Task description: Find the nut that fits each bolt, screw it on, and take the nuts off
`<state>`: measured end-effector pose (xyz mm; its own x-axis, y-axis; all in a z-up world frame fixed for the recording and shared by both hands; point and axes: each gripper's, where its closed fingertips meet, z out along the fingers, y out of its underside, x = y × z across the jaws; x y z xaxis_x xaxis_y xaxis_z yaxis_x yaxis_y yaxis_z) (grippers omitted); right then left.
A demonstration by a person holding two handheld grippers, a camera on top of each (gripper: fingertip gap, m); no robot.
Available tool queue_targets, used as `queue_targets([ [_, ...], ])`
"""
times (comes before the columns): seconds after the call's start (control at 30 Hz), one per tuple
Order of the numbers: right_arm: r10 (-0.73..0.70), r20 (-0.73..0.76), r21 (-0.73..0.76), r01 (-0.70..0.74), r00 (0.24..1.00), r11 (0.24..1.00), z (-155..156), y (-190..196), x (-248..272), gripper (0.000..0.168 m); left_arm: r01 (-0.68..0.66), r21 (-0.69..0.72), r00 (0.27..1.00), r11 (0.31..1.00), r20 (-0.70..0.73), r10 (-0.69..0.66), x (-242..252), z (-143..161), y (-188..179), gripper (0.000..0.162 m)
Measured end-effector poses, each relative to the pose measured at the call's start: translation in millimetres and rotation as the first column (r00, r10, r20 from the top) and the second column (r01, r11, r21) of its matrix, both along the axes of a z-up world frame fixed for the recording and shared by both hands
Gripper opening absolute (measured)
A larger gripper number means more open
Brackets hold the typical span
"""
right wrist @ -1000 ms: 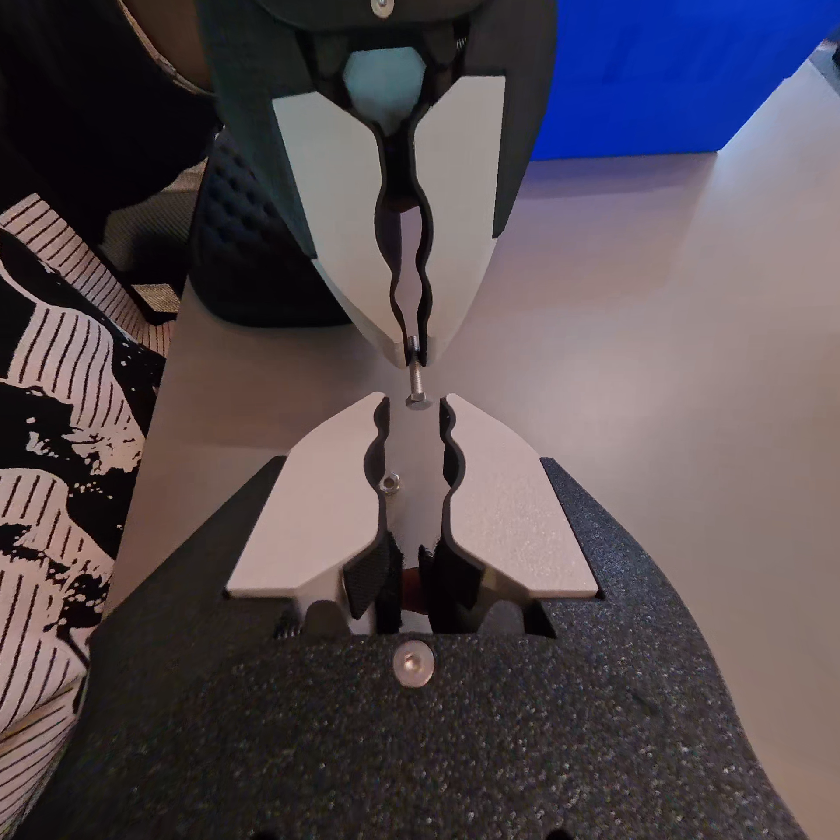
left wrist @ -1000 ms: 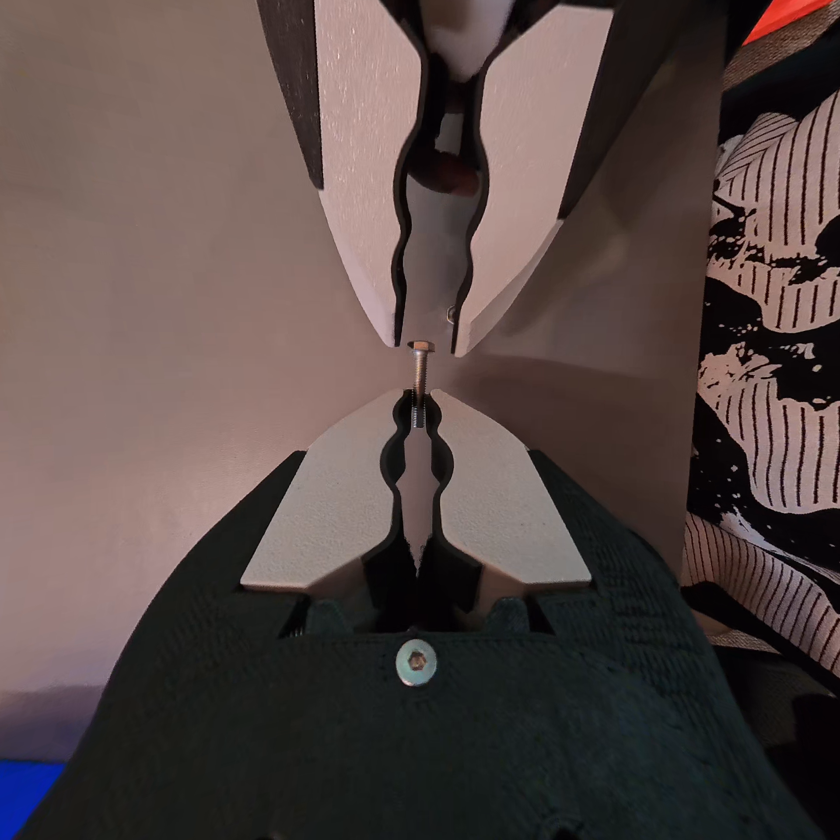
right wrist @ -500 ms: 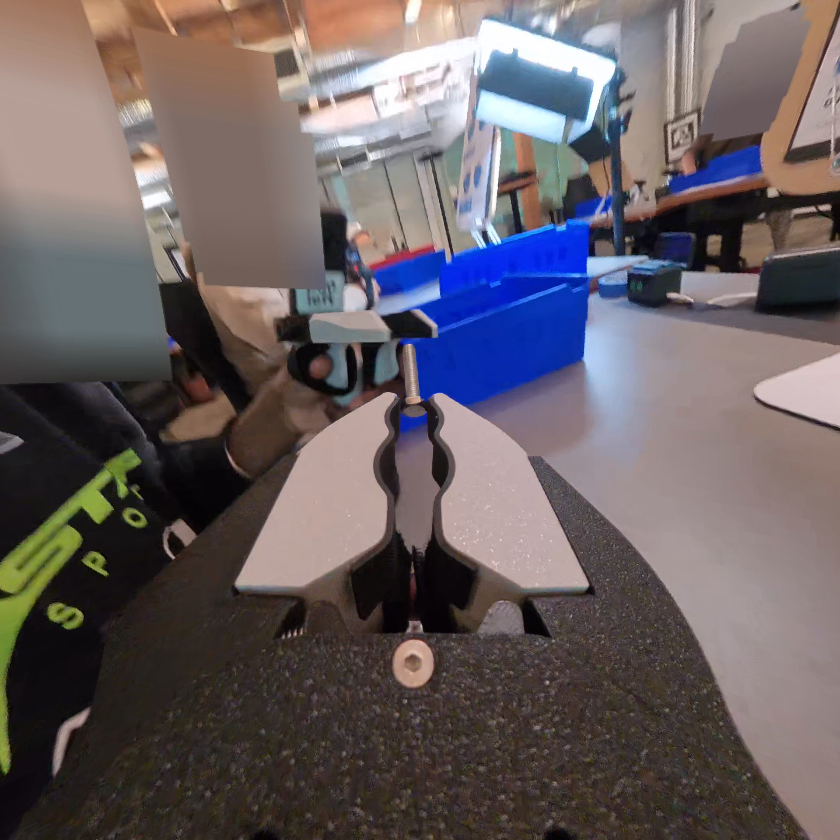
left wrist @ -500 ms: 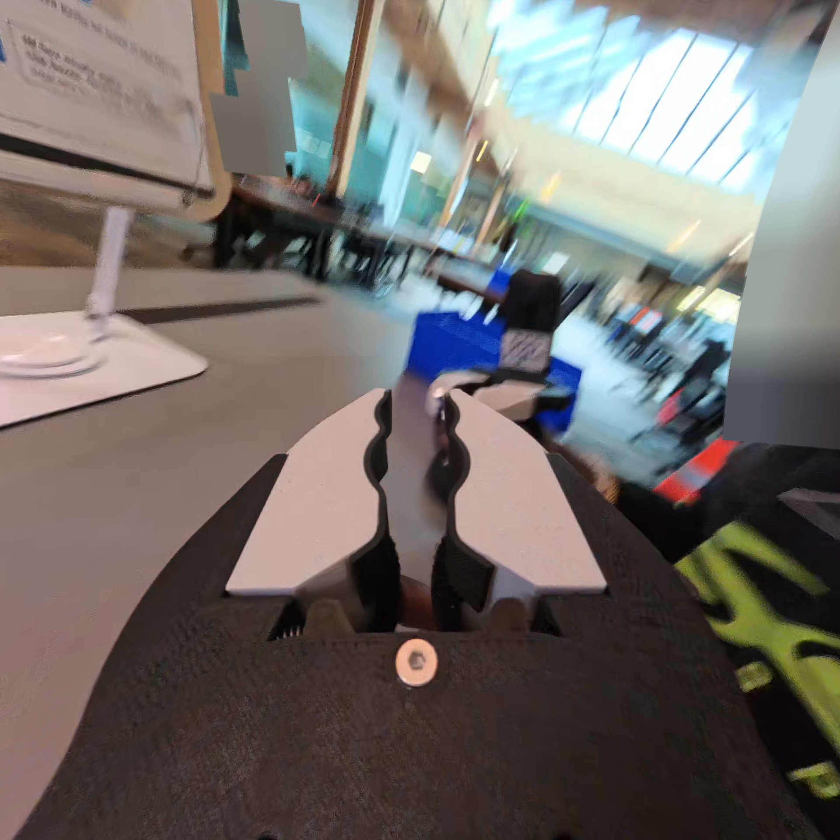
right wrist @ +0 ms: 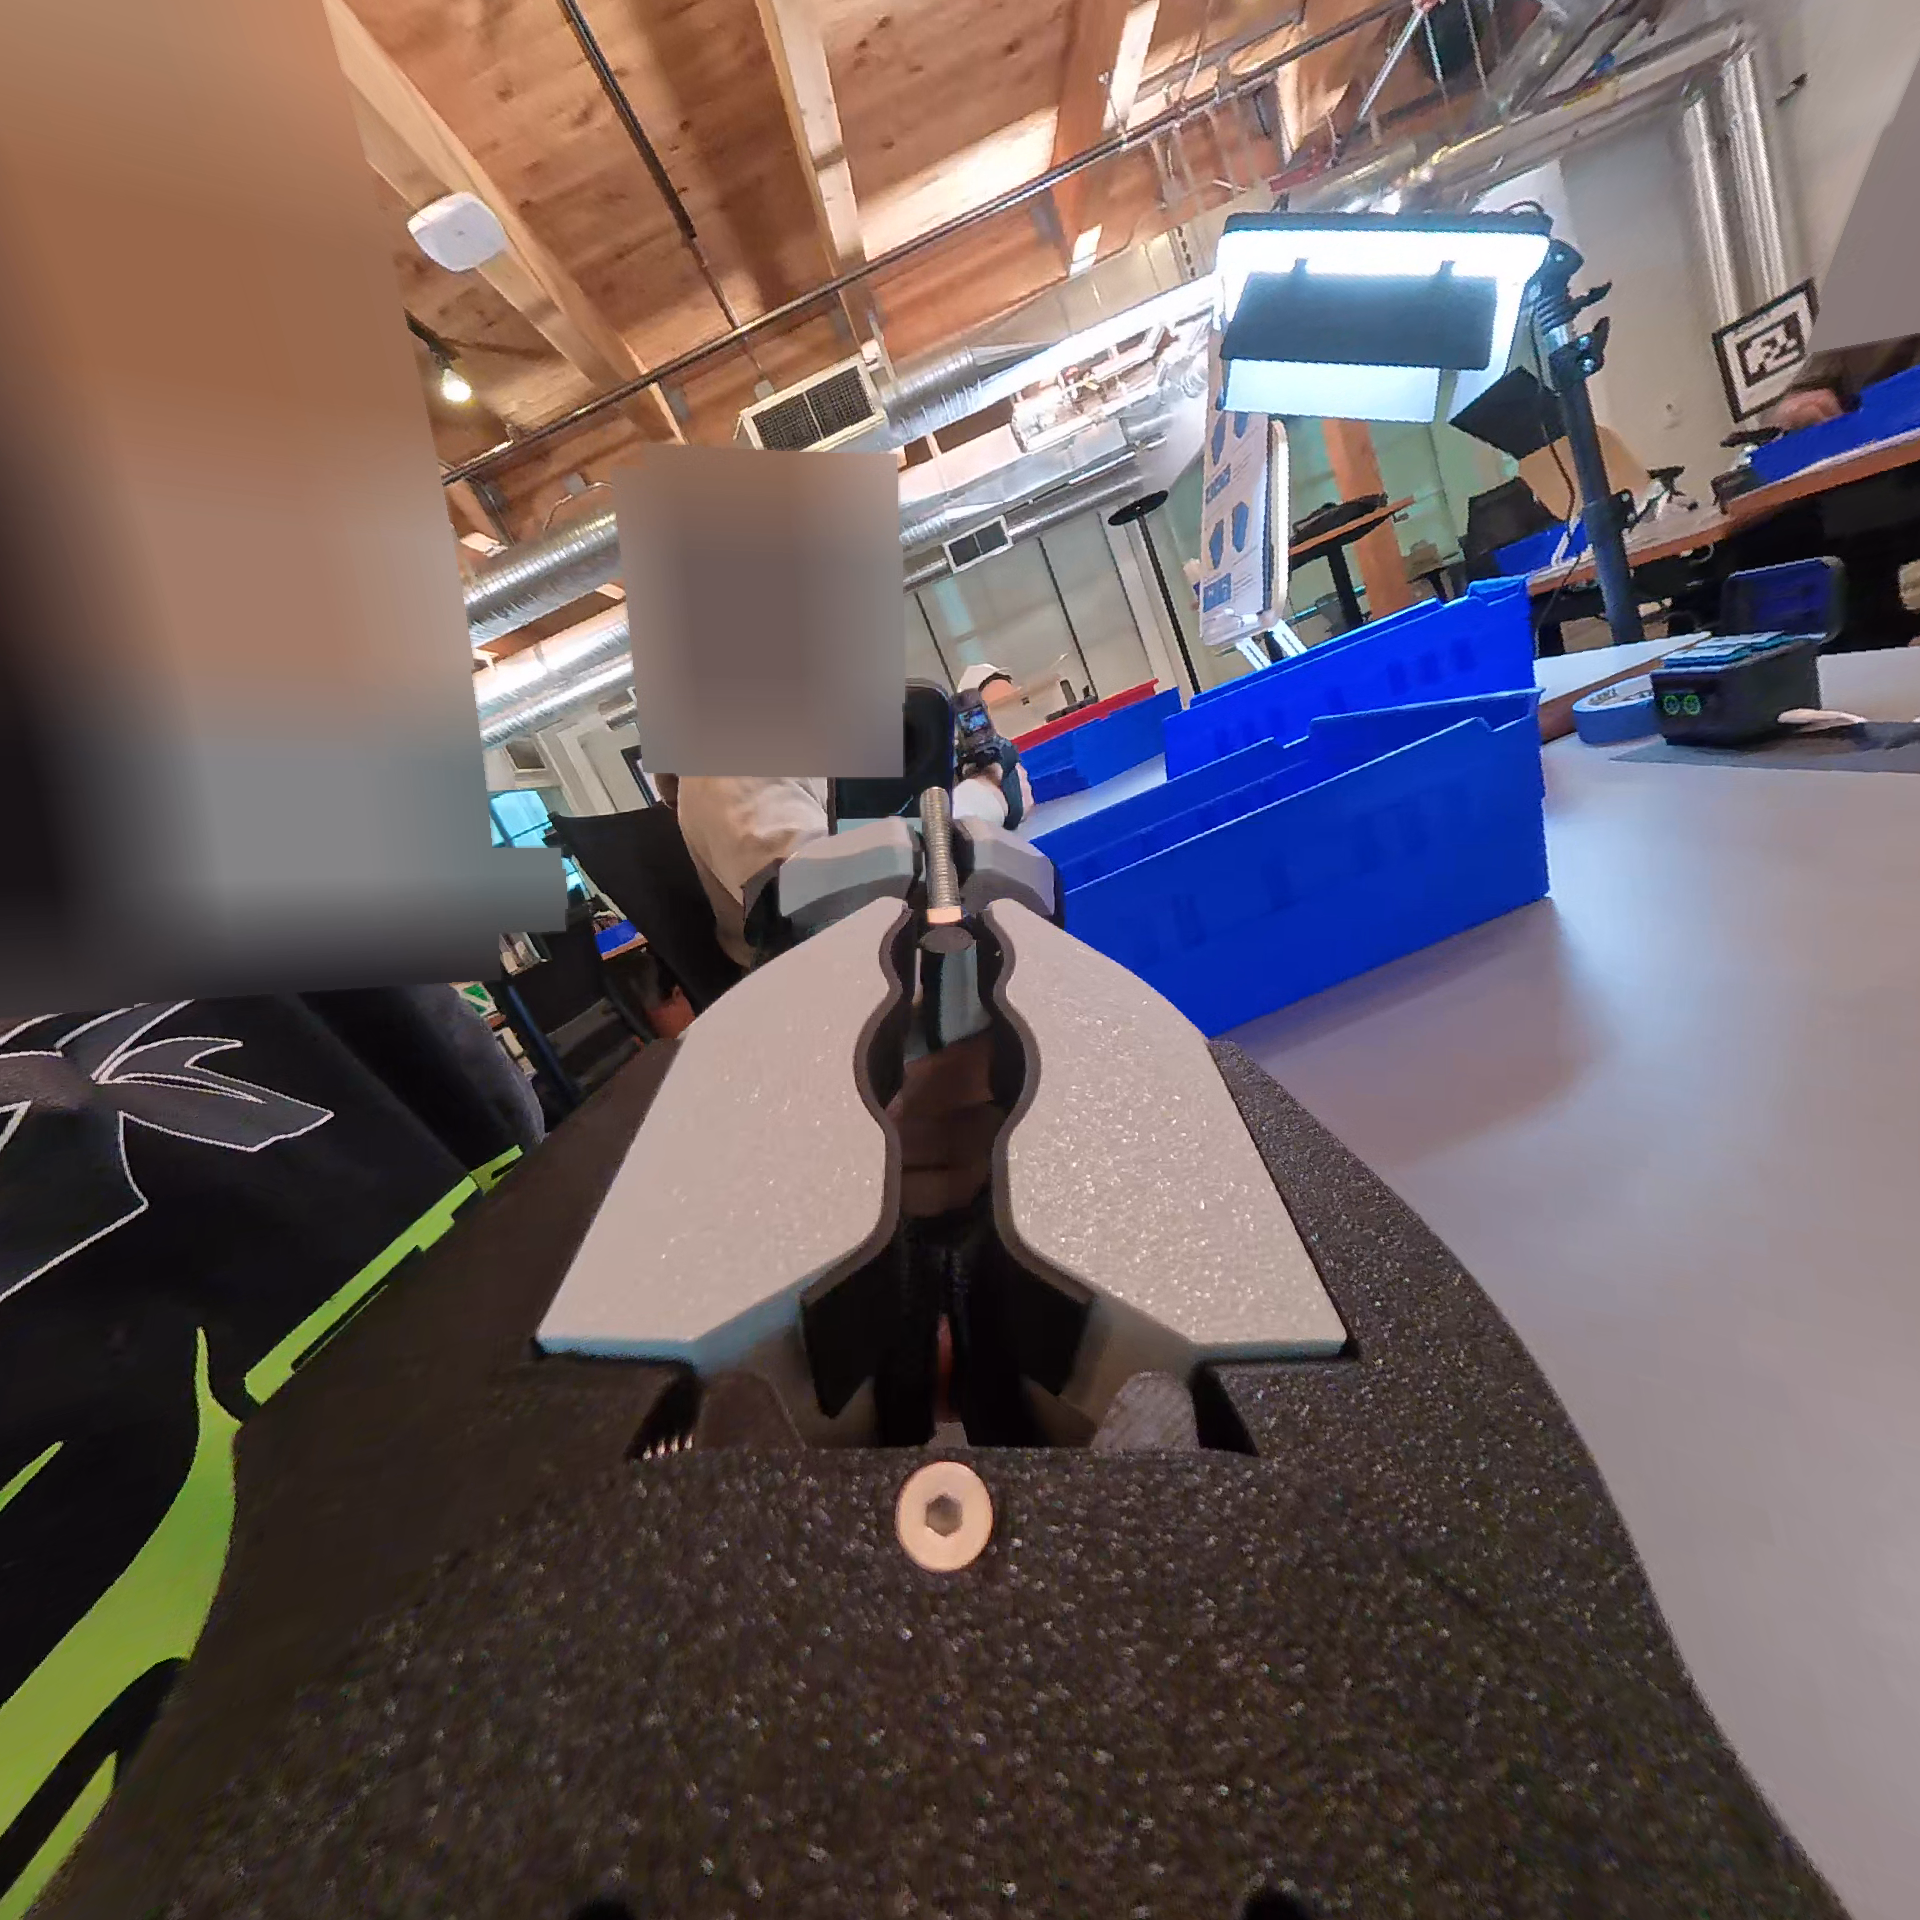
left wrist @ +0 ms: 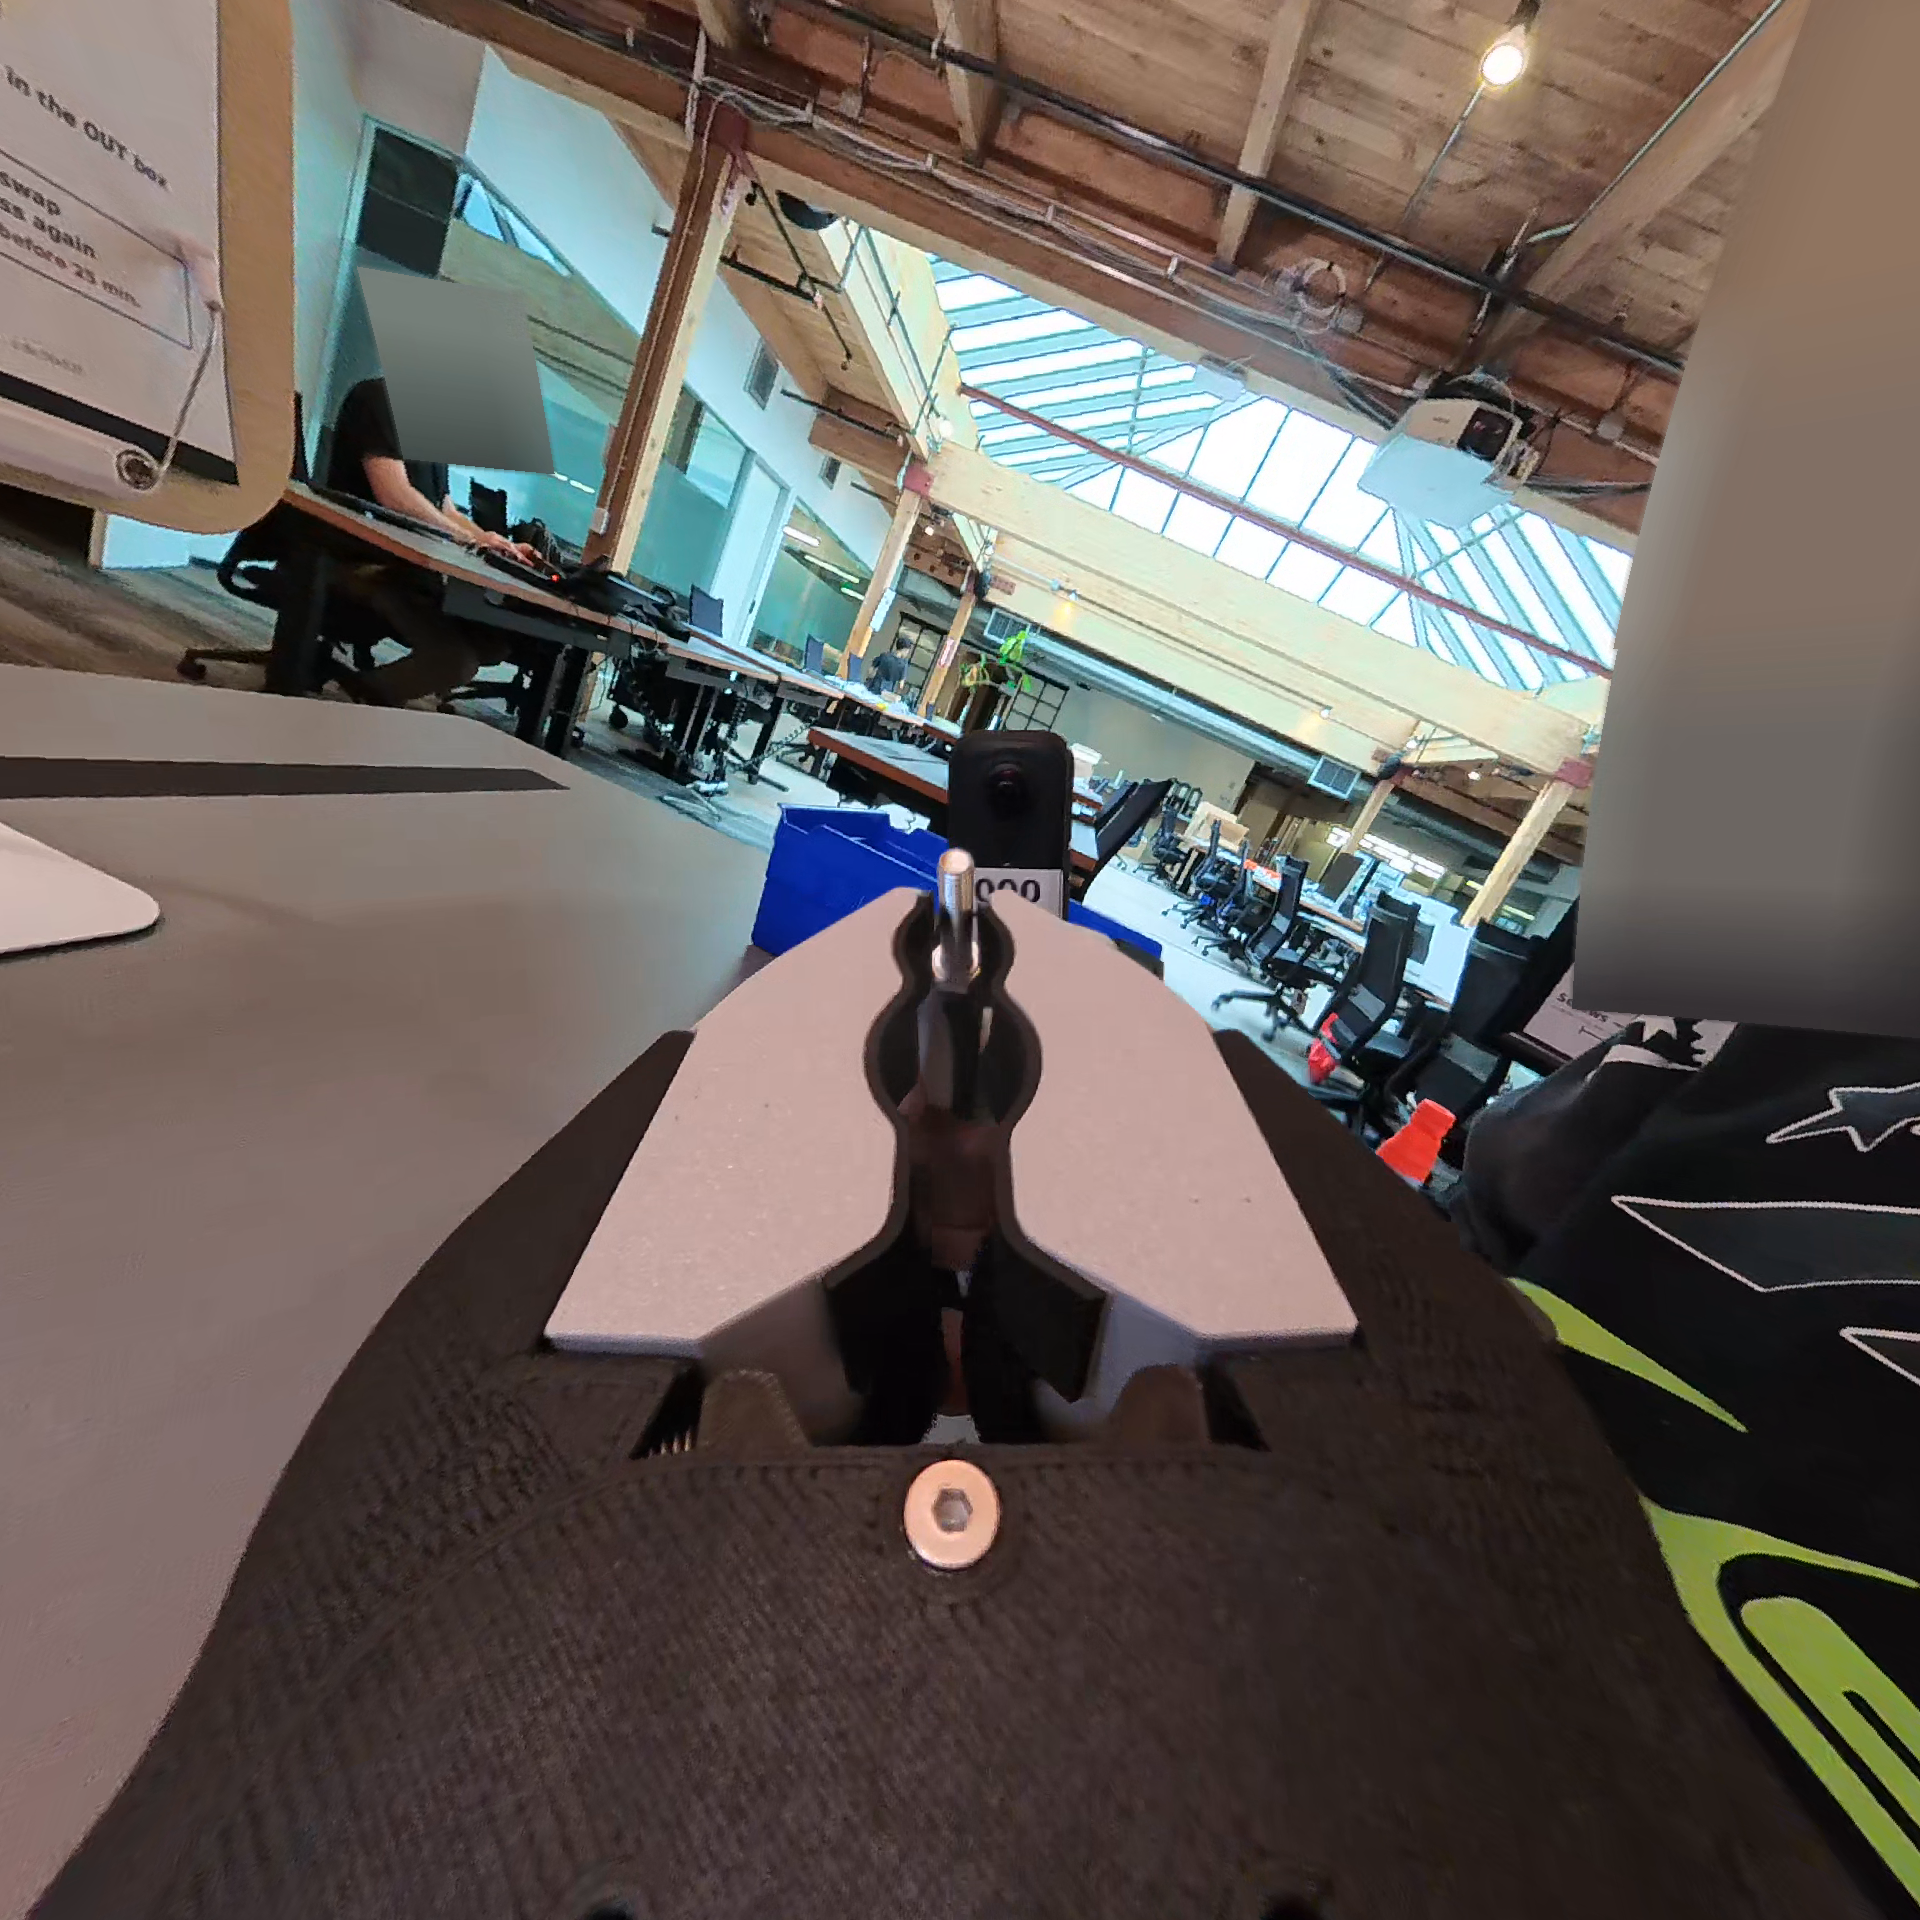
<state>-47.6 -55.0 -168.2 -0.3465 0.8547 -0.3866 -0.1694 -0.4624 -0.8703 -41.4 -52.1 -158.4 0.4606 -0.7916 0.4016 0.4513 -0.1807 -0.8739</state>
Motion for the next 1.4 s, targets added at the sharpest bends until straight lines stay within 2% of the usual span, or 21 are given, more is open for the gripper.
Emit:
queue_targets([
  [0.1, 0.022, 0.005, -0.007, -0.022, 1.0, 1.0, -2, -4, -2, 0.011, 0.011, 0.015, 1.0, 1.0, 0.023, -0.011, 1, 2, -1, 0.006],
  [0.27, 0.042, 0.013, -0.019, -0.042, 0.999, 0.999, -4, -7, -3, 0.011, -0.005, 0.043, 0.998, 0.999, -0.059, 0.007, 1, 1, -3, 0.006],
  [0.33, 0.035, 0.061, -0.001, -0.035, 0.998, 0.999, -10, -4, -3, 0.012, -0.027, 0.056, 0.987, 0.998, -0.157, 0.035, 1, -5, -2, 0.006],
  [0.37, -0.006, 0.088, 0.02, 0.004, 0.996, 1.0, -13, 3, -1, 0.014, -0.082, 0.079, 0.967, 0.994, -0.237, 0.098, -3, -10, 2, 0.006],
  [0.4, -0.068, 0.101, 0.044, 0.064, 0.993, 0.997, -14, 12, 2, 0.018, -0.154, 0.123, 0.92, 0.98, -0.344, 0.188, -9, -16, 7, 0.006],
  [0.47, -0.177, 0.116, 0.118, 0.163, 0.977, 0.98, -12, 24, 7, 0.016, -0.248, 0.222, 0.781, 0.943, -0.53, 0.33, -20, -27, 13, 0.006],
  [0.63, -0.312, 0.192, 0.404, 0.215, 0.93, 0.889, -18, 12, -5, 0.015, -0.255, 0.324, 0.537, 0.911, -0.737, 0.412, -17, -49, 19, 0.006],
  [0.7, -0.324, 0.22, 0.414, 0.213, 0.92, 0.885, -22, 10, -10, 0.012, -0.264, 0.362, 0.454, 0.894, -0.771, 0.446, -19, -53, 22, 0.006],
  [0.9, -0.387, 0.275, 0.36, 0.279, 0.88, 0.89, -31, 20, -16, 0.012, -0.273, 0.469, 0.284, 0.84, -0.795, 0.537, -22, -55, 27, 0.006],
  [1.1, -0.407, 0.298, 0.386, 0.281, 0.864, 0.879, -36, 21, -17, 0.006, -0.231, 0.542, 0.16, 0.808, -0.798, 0.582, -22, -60, 29, 0.006],
  [1.17, -0.392, 0.296, 0.368, 0.275, 0.871, 0.888, -36, 22, -15, 0.006, -0.216, 0.55, 0.171, 0.807, -0.792, 0.585, -20, -60, 29, 0.006],
  [1.2, -0.382, 0.297, 0.35, 0.273, 0.875, 0.896, -35, 23, -13, 0.006, -0.22, 0.534, 0.207, 0.816, -0.792, 0.574, -19, -59, 29, 0.007],
  [1.3, -0.369, 0.3, 0.309, 0.276, 0.88, 0.91, -30, 28, -4, 0.006, -0.272, 0.462, 0.295, 0.844, -0.795, 0.53, -26, -63, 31, 0.029],
  [1.4, -0.338, 0.297, 0.273, 0.26, 0.893, 0.926, -23, 25, 2, 0.006, -0.268, 0.4, 0.404, 0.876, -0.779, 0.479, -24, -69, 29, 0.031],
])
